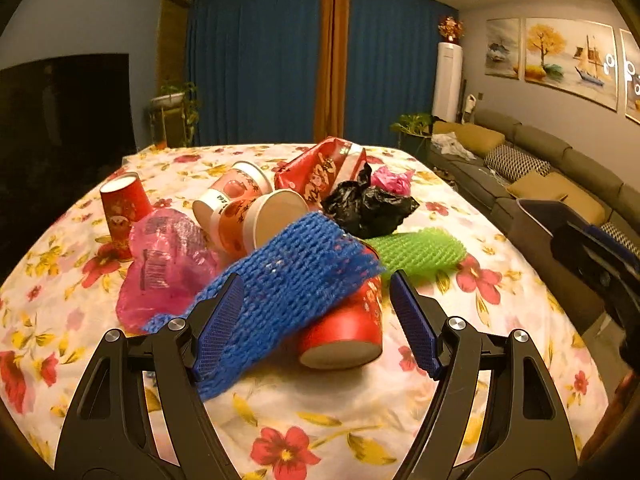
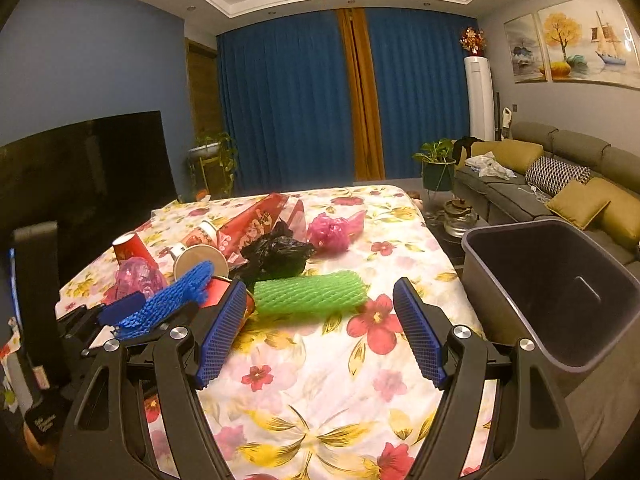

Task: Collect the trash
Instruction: 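Return to the table and grasp the blue mesh net with the left tool, then grasp the large red paper cup with the right tool while the left tool holds the mesh, then carry the red cup and blue mesh over the grey bin with both tools, then open both tools over the grey bin to drop the cup and mesh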

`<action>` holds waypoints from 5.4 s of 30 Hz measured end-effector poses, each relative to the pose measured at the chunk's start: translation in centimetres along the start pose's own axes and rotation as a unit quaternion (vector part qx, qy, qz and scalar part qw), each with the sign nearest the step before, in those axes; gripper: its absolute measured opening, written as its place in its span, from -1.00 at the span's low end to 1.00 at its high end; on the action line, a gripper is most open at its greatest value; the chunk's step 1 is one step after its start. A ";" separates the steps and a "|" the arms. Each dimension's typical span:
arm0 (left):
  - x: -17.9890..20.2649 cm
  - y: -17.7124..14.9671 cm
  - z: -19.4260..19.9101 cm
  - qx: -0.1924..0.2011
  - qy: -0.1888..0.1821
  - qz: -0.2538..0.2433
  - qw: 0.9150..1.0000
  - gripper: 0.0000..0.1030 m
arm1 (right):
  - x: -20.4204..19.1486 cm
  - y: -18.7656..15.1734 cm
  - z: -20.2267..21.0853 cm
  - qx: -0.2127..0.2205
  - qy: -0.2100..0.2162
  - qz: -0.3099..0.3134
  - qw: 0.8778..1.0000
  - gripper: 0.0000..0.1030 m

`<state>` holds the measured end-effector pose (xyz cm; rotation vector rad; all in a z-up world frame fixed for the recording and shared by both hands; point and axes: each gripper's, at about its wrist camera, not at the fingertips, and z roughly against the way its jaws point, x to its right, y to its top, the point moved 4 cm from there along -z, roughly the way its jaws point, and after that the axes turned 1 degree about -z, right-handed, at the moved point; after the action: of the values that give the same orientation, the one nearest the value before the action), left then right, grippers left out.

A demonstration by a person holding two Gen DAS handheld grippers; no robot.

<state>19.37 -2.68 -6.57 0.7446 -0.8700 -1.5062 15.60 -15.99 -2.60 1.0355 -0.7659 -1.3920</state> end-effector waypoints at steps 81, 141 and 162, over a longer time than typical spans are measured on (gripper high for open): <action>-8.0 1.6 8.3 0.062 -0.023 0.091 0.994 -0.89 | -8.1 -0.8 -8.0 -0.107 0.029 0.006 0.994 0.24; 29.2 5.4 -0.8 0.053 -0.288 -0.087 0.952 -0.89 | 23.5 3.2 6.1 0.062 -0.209 -0.098 0.971 0.25; 27.0 5.0 -2.4 0.040 -0.293 -0.065 0.953 0.35 | 24.3 4.0 5.9 0.065 -0.210 -0.112 0.969 0.27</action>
<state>20.98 -29.91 -2.95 0.4135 -1.3484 -1.8582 13.68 -41.11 -0.19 0.9593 -1.0863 -1.8093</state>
